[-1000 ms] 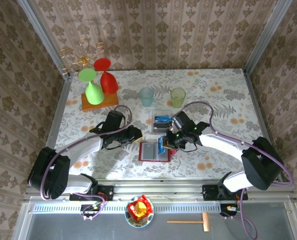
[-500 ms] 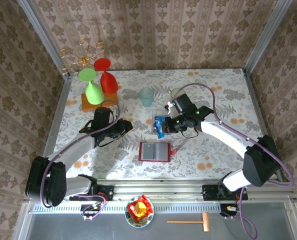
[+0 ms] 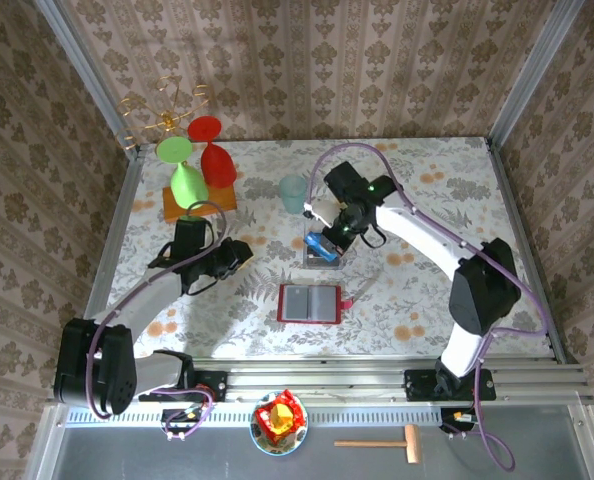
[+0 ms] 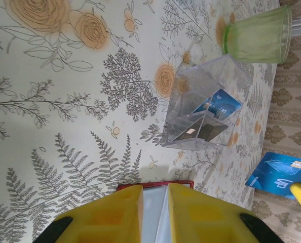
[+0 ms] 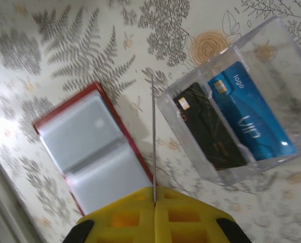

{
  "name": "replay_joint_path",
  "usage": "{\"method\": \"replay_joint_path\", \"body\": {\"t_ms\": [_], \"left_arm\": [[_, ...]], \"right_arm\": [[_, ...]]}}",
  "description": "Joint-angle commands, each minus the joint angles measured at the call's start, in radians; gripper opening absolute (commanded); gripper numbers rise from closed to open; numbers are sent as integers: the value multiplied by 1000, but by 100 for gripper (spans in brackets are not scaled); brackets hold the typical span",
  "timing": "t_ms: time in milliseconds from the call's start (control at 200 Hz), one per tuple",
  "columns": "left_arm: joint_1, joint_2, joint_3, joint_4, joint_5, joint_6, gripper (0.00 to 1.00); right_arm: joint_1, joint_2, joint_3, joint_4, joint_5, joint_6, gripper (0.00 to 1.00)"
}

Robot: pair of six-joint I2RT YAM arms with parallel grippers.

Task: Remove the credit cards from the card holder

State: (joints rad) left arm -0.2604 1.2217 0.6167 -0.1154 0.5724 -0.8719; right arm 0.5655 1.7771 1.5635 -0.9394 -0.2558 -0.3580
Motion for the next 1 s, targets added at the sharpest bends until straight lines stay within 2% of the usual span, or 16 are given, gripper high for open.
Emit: {"method": "replay_joint_path", "body": {"t_ms": [0,220,470,785,995], "left_arm": [[14,-18,-2,-21,25,29,20],[33,-10,15,-33,35,28,20],[39,-30,23,-44,0,24,20],[44,7,18,-4,3,2,20],[46,31,34,-3,10,2,20]], "right_arm": [[-6,71,104,-174,101,-266,0],[-12,221,297,-288,173,-424,0],[-19,387,518,-409,197,-491,0],[-29,501,621,-440,213,-515,0],[-34,534,632,-451,207,-513,0]]}}
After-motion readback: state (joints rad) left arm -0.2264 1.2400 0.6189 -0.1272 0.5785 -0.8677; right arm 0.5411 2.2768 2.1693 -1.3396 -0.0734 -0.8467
